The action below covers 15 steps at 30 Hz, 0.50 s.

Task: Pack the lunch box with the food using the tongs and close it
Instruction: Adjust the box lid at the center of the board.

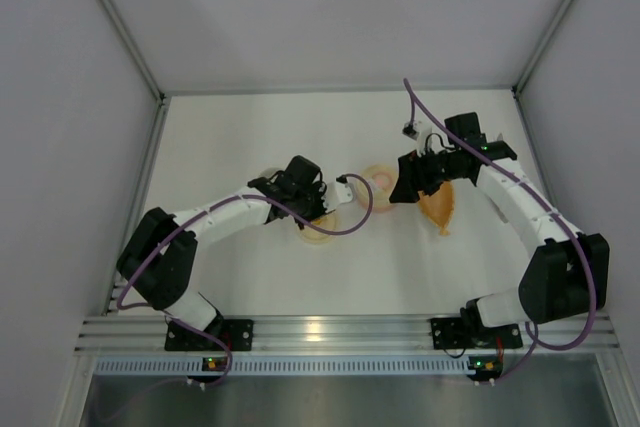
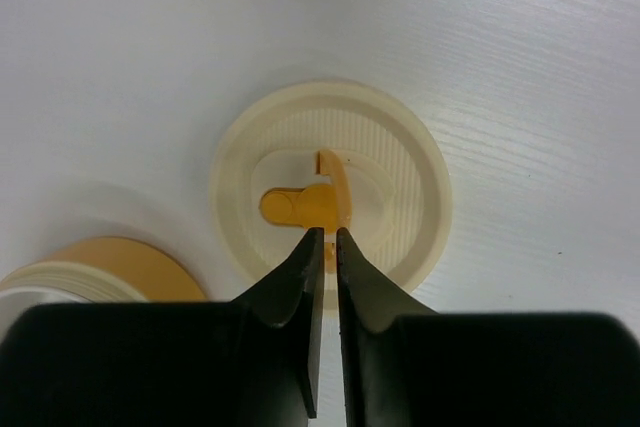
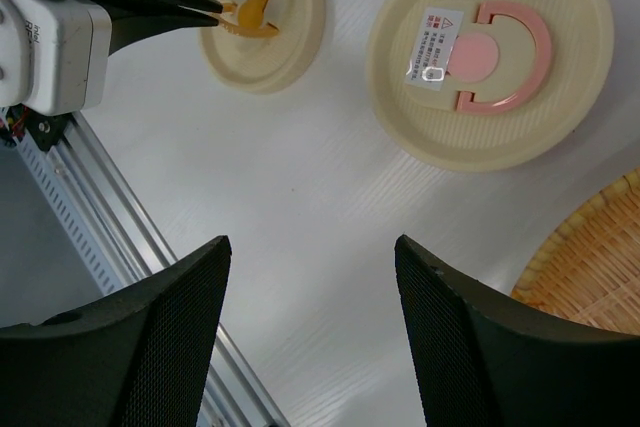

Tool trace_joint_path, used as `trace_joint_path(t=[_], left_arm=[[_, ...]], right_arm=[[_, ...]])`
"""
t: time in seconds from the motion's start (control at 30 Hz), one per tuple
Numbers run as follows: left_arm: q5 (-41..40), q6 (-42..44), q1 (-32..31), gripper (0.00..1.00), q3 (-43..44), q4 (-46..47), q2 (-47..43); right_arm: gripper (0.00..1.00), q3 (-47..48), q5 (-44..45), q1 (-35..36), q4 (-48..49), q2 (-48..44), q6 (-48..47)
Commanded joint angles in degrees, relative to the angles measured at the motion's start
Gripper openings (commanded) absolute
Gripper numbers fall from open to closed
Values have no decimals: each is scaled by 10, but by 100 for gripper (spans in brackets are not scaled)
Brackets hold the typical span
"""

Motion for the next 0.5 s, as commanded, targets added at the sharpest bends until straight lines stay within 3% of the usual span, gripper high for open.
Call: trace_joint_path(t=[0.0, 0.03, 0.1, 0.13, 0.17, 0.27, 0.33, 0.47], left_arm=[[11, -10, 3, 16, 0, 26, -10], [7, -10, 3, 26, 1, 26, -13], [2, -9, 3, 54, 3, 27, -16], [0, -8, 3, 74, 6, 24, -18], [-1, -5, 3, 82, 7, 21, -23], [-1, 4, 2, 90, 7, 18, -38], [-2, 9, 2, 90, 5, 19, -45], [-17, 19, -1, 79, -1, 15, -43]], right_arm=[[66, -2, -18, -8, 23, -4, -8], [66, -3, -18, -8, 24, -4, -8], [66, -4, -19, -8, 25, -4, -8], [66, -5, -19, -8, 26, -4, -6], [66, -4, -19, -8, 26, -4, -7], [66, -5, -19, -8, 26, -4, -7], [66, -7, -19, -8, 27, -4, -7], [67, -8, -20, -8, 33, -2, -1]])
